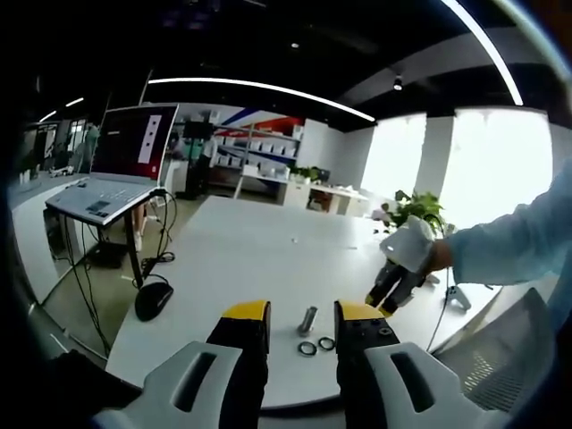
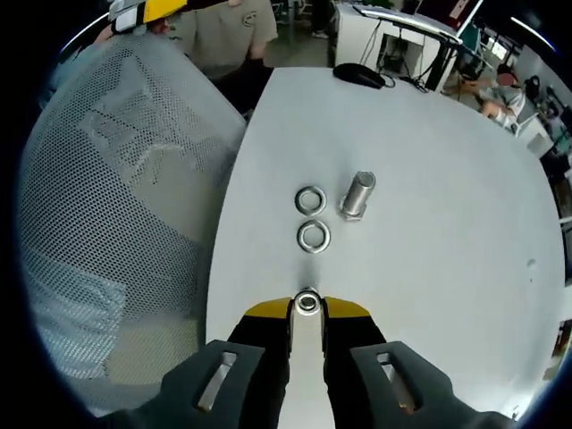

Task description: Place the washer onto the threaded stud by aligning its center hole with the stud, sliding it down to the base, and recovering from edge contact or off-axis alignment until the washer reaches the visible bottom stop.

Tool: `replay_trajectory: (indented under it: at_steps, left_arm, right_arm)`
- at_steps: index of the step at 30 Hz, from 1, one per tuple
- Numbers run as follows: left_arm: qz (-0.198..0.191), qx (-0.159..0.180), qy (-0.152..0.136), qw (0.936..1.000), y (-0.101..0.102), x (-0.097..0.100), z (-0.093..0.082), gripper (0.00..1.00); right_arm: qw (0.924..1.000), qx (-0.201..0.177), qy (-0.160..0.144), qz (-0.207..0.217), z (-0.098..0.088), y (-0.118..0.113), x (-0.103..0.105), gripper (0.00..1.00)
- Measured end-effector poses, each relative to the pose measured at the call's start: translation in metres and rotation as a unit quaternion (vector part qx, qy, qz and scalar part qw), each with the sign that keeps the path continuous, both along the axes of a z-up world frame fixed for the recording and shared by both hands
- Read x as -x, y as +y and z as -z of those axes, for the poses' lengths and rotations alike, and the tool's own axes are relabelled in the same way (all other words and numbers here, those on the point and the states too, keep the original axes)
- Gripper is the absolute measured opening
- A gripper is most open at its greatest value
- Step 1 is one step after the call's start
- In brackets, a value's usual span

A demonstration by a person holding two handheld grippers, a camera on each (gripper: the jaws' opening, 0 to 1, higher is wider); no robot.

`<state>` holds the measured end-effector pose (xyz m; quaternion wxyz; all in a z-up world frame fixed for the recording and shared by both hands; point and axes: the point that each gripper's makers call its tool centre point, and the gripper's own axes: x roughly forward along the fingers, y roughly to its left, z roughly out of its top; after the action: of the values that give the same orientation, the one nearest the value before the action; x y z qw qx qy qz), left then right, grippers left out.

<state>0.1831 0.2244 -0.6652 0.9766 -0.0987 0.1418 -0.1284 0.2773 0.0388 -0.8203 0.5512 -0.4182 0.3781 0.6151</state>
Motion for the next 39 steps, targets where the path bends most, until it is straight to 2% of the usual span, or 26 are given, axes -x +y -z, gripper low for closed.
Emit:
replay_trajectory:
  at_steps: [25, 39]
  left_arm:
    - [0.002, -0.002, 0.003, 1.0000, 0.000, 0.000, 0.002, 0.26]
    - [0.001, -0.002, 0.002, 1.0000, 0.000, 0.000, 0.001, 0.26]
  right_arm:
    - [0.9992, 0.036, 0.004, -0.014, 0.036, 0.003, 0.000, 0.13]
    - [0.9986, 0.047, 0.001, -0.023, 0.046, 0.003, 0.001, 0.13]
